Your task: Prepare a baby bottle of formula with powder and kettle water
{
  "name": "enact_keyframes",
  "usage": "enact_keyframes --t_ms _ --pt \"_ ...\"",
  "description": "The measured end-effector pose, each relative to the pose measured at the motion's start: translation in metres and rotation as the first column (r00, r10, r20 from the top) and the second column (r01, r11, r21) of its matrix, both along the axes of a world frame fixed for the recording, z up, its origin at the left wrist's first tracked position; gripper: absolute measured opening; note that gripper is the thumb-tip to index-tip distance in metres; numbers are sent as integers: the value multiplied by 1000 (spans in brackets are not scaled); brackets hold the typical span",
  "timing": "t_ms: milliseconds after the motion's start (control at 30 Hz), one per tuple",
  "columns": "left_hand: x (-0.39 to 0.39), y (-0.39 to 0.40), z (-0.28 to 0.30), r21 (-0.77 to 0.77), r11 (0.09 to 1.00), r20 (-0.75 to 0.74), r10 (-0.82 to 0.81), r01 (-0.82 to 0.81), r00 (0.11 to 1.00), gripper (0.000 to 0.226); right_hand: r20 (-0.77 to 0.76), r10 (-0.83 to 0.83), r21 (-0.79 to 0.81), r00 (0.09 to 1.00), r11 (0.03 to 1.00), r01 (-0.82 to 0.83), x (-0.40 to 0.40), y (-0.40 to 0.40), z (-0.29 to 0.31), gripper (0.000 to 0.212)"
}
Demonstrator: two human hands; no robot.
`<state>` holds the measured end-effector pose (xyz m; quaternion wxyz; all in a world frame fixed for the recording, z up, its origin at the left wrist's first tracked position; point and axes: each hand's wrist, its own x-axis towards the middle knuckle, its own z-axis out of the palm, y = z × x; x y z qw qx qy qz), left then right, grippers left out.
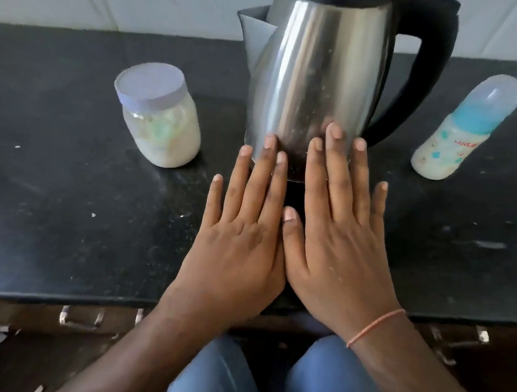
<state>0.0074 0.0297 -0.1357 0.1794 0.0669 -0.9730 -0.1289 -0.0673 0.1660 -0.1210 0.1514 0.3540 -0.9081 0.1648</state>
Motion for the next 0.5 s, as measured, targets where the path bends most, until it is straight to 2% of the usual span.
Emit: enact_keyframes --t_ms 100,367,500 --pt "3 3 2 15 1000 20 -5 4 1000 66 19 -9 9 1000 1000 9 3 1 3 79" --pt "6 3 23 37 999 211 -11 4 977 67 95 -37 80 995 996 29 8 2 22 80" --pt "11 6 35 64 998 167 5 -16 986 72 113 -32 117 993 993 18 14 3 37 78"
